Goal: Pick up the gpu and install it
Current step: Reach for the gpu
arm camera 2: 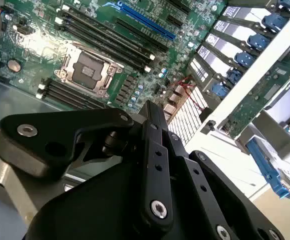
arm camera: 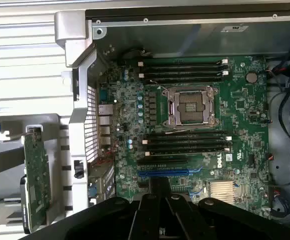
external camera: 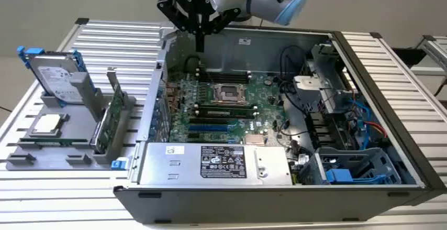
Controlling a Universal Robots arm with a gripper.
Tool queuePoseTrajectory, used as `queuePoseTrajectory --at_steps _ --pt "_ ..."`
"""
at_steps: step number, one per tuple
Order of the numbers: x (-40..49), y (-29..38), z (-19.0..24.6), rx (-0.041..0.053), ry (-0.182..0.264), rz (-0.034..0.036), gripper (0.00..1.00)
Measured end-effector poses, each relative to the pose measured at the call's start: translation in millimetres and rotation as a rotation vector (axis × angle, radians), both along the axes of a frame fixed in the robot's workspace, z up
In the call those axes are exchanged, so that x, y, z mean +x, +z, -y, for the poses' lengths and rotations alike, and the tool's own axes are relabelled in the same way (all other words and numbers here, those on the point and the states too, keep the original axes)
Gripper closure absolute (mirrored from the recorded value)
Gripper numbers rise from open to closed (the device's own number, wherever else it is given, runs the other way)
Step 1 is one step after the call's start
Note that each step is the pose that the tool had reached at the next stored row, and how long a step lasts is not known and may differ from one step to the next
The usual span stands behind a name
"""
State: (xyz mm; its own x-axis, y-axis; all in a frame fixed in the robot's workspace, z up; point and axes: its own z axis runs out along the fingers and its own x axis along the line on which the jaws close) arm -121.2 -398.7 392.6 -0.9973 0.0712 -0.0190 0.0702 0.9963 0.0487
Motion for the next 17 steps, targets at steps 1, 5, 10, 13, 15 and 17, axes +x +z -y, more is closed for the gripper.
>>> queuePoseTrajectory --at_steps 1,5,10,13,15,17 --pt "0.0 0.0 0.0 0.0000 0.000 0.0000 1.00" --pt "0.0 0.0 -0.2 0.0001 0.000 0.0000 1.00" --pt "0.0 0.0 -0.4 0.0001 0.000 0.0000 1.00" --pt "0.0 0.0 -0.5 0.0001 0.000 0.0000 1.00" --pt "-0.2 0.0 -0.8 0.0001 0.000 0.0000 1.00" --pt "-0.4 0.0 -0.8 0.0001 0.000 0.0000 1.00"
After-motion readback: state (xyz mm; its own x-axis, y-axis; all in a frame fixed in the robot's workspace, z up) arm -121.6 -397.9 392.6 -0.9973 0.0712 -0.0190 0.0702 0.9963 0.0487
